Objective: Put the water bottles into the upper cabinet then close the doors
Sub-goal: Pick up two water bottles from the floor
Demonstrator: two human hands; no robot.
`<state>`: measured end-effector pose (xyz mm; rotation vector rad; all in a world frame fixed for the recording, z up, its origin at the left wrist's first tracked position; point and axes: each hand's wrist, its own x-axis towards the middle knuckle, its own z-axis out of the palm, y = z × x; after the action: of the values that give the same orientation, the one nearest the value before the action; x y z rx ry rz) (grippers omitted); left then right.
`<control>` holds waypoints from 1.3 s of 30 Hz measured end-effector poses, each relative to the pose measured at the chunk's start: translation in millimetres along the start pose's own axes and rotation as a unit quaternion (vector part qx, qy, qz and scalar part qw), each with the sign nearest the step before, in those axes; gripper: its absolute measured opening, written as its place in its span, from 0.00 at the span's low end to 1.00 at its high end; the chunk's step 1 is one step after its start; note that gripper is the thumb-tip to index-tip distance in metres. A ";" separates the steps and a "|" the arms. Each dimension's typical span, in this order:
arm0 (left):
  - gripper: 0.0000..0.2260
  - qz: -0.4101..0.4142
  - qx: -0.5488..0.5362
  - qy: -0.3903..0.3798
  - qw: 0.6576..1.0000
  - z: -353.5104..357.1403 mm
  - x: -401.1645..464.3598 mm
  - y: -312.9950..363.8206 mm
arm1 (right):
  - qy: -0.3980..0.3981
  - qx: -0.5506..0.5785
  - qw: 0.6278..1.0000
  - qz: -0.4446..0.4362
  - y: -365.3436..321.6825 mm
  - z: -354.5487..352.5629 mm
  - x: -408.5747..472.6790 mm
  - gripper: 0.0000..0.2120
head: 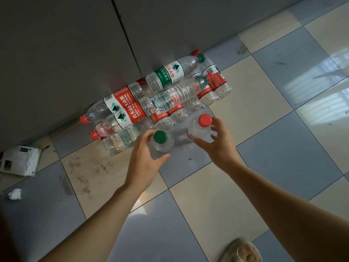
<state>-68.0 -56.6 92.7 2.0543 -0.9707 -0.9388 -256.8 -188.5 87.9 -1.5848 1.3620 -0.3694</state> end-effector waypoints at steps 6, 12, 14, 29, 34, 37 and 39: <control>0.36 -0.048 -0.102 0.063 0.992 51.7 12.1 -34.0 | 0.004 0.056 0.997 0.046 44.6 32.3 19.1 0.38; 0.31 -0.042 -0.137 0.094 0.985 66.9 22.2 -45.7 | 0.051 0.077 0.994 0.056 57.6 51.0 32.0 0.27; 0.32 -0.036 -0.128 0.088 0.987 63.2 18.4 -42.6 | 0.052 0.078 0.994 0.055 51.0 49.6 26.7 0.27; 0.29 0.004 -0.152 0.031 0.988 -138.7 -61.9 179.7 | -0.020 0.081 0.995 -0.046 -221.9 -83.3 -98.8 0.35; 0.29 0.058 -0.167 0.030 0.984 -248.4 -111.7 328.2 | -0.009 0.098 0.988 -0.118 -384.1 -174.2 -153.5 0.28; 0.30 0.082 -0.160 0.055 0.982 -310.8 -145.8 416.6 | -0.025 0.106 0.981 -0.159 -478.5 -227.9 -184.6 0.27; 0.33 0.103 -0.153 0.087 0.979 -351.6 -169.4 472.9 | -0.041 0.100 0.976 -0.190 -540.3 -259.8 -204.4 0.28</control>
<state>-22.9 -61.0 704.2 1.7103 -0.8650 -0.7346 -202.4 -186.1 719.0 -1.6666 0.9233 -0.6447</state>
